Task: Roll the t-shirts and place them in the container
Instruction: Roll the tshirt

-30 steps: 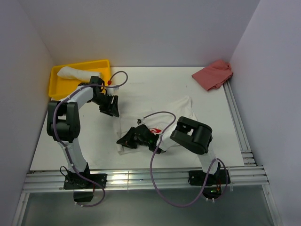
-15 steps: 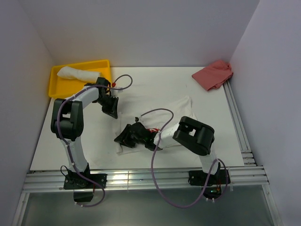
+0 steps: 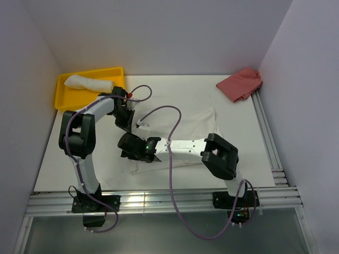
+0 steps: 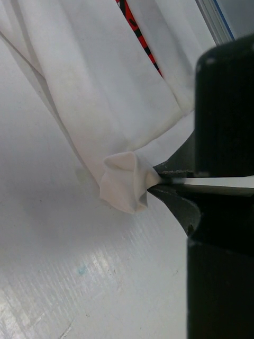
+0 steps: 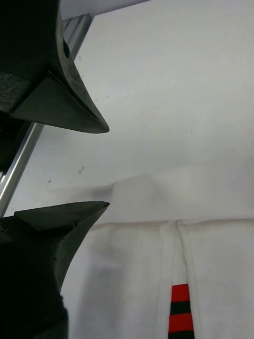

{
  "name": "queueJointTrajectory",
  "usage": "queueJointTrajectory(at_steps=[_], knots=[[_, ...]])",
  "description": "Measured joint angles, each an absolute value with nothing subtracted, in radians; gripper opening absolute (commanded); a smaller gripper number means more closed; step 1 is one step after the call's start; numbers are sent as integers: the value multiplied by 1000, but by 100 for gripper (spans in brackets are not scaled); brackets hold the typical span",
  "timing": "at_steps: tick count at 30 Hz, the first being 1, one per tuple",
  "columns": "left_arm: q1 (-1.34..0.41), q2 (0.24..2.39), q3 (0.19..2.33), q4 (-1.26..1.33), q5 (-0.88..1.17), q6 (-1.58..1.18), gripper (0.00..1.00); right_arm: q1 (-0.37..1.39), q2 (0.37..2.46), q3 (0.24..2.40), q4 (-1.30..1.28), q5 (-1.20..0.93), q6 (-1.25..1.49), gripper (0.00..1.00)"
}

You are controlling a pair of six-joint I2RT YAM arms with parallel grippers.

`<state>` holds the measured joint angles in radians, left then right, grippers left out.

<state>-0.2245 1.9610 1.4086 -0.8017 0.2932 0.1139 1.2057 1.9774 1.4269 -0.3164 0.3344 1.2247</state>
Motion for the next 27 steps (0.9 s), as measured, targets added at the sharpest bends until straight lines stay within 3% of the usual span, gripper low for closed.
queueJointTrajectory(at_steps=[16, 27], knots=[[-237, 1965, 1415, -807, 267, 110, 1, 1208, 2321, 1962, -704, 550, 1066, 62], [-242, 1974, 1424, -813, 263, 110, 2, 1204, 2370, 2030, -783, 579, 1032, 57]])
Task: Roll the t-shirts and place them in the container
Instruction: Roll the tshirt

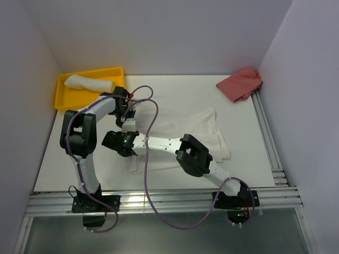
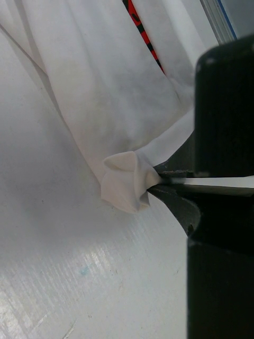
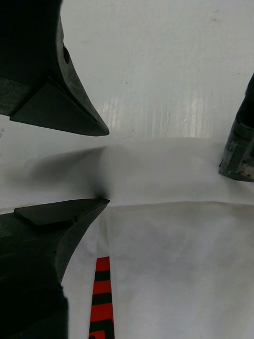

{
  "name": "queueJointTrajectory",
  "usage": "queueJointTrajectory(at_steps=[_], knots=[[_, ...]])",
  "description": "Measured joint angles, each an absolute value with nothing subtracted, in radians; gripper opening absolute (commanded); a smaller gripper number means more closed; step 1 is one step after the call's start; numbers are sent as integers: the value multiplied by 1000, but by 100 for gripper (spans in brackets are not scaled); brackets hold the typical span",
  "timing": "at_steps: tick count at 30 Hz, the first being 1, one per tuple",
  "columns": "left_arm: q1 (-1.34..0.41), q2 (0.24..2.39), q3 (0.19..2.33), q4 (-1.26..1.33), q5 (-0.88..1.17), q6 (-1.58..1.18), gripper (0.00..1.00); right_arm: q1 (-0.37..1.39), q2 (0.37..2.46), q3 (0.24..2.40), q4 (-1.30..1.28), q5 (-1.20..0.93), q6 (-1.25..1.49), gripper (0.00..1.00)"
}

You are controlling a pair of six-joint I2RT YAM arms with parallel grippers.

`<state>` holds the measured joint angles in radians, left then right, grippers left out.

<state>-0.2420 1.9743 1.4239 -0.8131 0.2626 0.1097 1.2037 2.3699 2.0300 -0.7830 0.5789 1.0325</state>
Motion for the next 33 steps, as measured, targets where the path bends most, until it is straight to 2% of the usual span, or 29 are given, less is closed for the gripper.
queueJointTrajectory(at_steps=[6, 10, 16, 17, 20, 23, 33], knots=[[-244, 1974, 1424, -813, 260, 110, 4, 1204, 2379, 2030, -793, 575, 1028, 49], [-244, 1974, 1424, -813, 261, 110, 9, 1204, 2381, 2030, -794, 564, 1026, 36], [-244, 1974, 1433, -819, 271, 110, 34, 1198, 2378, 1994, -744, 530, 1023, 23], [-244, 1974, 1436, -820, 276, 109, 43, 1198, 2365, 1969, -720, 525, 1022, 20], [-244, 1971, 1441, -820, 300, 108, 55, 1188, 2306, 1857, -625, 488, 1023, 15], [-237, 1946, 1441, -820, 338, 111, 61, 1163, 2220, 1696, -473, 412, 1024, 10], [-62, 1643, 1350, -782, 540, 133, 64, 1054, 2030, 1251, 38, 91, 1060, 5]])
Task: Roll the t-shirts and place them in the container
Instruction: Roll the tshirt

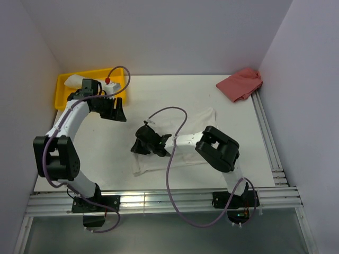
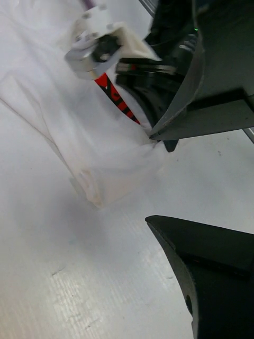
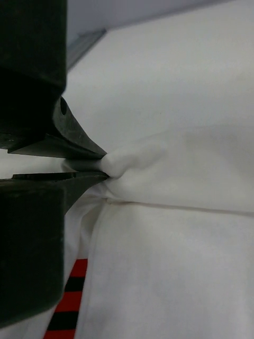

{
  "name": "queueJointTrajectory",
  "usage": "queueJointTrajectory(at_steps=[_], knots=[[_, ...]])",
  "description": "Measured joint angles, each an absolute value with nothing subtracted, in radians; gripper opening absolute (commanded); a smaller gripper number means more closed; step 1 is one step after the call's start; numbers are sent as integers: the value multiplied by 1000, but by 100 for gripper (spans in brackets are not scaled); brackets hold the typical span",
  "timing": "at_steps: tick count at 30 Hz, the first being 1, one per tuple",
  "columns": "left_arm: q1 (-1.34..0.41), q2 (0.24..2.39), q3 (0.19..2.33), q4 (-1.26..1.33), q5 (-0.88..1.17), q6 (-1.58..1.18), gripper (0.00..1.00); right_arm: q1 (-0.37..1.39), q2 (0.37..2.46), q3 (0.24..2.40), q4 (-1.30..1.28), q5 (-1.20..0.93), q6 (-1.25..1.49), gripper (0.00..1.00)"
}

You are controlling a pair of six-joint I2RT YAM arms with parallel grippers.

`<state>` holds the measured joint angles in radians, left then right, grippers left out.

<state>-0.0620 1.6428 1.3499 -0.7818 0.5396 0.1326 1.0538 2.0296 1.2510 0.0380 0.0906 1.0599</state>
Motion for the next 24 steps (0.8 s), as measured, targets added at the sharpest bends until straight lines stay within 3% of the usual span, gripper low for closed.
queueJointTrajectory(at_steps=[6, 13, 24], knots=[[-50, 1545, 1181, -739, 609, 157, 64, 989, 2011, 1053, 381, -88, 1173, 5], [-55, 1644, 1098, -722, 659, 184, 63, 963, 2103, 984, 699, -192, 1341, 5], [-52, 1829, 1100, -638, 682, 175, 56, 962, 2144, 1003, 751, -207, 1414, 4]])
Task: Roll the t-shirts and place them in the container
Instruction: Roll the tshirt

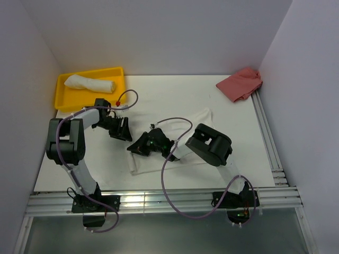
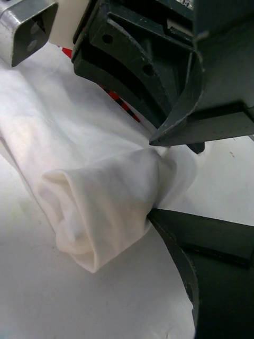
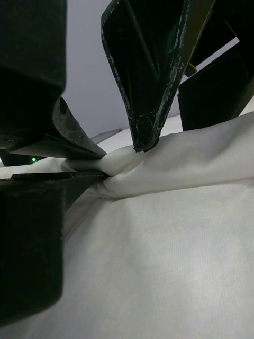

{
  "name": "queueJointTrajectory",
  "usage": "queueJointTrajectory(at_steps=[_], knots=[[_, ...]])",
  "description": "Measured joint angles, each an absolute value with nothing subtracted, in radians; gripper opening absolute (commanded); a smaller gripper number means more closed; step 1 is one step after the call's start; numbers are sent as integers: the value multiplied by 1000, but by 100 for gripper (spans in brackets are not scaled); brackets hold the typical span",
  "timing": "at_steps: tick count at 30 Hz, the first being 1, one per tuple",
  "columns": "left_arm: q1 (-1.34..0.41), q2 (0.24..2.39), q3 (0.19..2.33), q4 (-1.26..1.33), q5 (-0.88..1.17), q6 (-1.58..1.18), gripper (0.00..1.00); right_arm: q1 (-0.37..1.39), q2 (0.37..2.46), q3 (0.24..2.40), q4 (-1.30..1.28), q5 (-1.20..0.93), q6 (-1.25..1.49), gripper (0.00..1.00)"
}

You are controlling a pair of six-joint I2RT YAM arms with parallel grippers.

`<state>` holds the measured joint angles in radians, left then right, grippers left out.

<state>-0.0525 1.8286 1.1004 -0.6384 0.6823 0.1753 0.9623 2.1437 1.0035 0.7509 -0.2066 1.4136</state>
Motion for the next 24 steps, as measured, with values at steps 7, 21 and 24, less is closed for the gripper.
queueJointTrajectory(at_steps=[7, 21, 24], knots=[[-53, 1842, 1141, -602, 618, 139, 50, 962, 2144, 1075, 633, -183, 1369, 4], [-60, 1898, 1220, -557, 461, 65, 15, 977, 2138, 1163, 472, -99, 1301, 24], [-73, 1898, 1229, -566, 437, 61, 10, 987, 2117, 1174, 411, -57, 1273, 36]])
